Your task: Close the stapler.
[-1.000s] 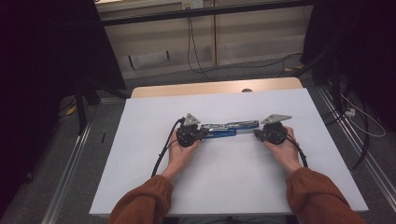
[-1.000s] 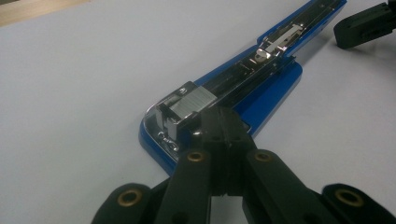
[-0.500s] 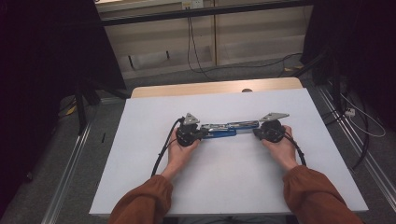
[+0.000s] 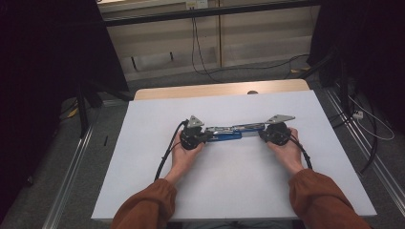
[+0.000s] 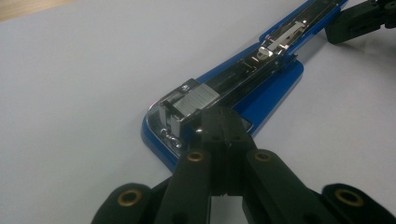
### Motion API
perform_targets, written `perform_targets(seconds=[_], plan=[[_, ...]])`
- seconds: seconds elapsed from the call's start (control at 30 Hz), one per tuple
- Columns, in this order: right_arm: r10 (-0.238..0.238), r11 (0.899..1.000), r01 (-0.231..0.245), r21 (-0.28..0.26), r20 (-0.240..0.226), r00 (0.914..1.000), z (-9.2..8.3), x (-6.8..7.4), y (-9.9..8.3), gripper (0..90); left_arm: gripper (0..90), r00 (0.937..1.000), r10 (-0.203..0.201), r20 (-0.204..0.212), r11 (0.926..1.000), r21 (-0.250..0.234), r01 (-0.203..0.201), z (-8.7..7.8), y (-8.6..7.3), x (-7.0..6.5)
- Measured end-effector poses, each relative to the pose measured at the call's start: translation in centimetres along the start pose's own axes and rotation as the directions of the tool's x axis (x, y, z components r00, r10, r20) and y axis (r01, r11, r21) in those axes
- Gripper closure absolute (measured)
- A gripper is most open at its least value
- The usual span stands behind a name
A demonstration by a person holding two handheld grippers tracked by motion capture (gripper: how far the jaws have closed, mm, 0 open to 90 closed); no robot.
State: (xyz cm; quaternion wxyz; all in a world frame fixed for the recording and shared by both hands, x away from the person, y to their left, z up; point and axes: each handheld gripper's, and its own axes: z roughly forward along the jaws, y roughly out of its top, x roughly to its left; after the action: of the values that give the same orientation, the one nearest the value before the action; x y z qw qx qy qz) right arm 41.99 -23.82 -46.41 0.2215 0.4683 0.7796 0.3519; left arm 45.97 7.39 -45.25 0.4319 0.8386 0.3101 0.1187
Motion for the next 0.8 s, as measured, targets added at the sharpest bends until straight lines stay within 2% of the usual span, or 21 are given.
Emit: perform_targets(seconds=[0.07,0.3,0.53,0.8], plan=[[0.0,1.0,0.0,-0.001,-0.003,1.0,0.01,0.08,0.01,90.0,90.0,1.0,-0.009,0.003,1.0,-0.002,0.009,0.02,-0.02,-0.08],[0.008,1.0,-0.008,-0.01,-0.006,1.0,0.0,0.04,0.01,90.0,90.0,0.9998,0.015,-0.012,0.9999,-0.002,-0.015,0.02,-0.01,-0.19],[0.041,0.999,-0.041,-0.024,-0.021,0.999,-0.11,-0.19,-0.04,90.0,90.0,0.9999,0.013,-0.01,0.9999,-0.003,-0.013,0.03,-0.02,-0.19],[0.042,0.998,-0.043,-0.044,-0.021,0.9989,-0.21,-0.26,0.02,90.0,90.0,0.9999,0.01,-0.009,0.9999,-0.005,-0.01,0.04,-0.05,-0.18]])
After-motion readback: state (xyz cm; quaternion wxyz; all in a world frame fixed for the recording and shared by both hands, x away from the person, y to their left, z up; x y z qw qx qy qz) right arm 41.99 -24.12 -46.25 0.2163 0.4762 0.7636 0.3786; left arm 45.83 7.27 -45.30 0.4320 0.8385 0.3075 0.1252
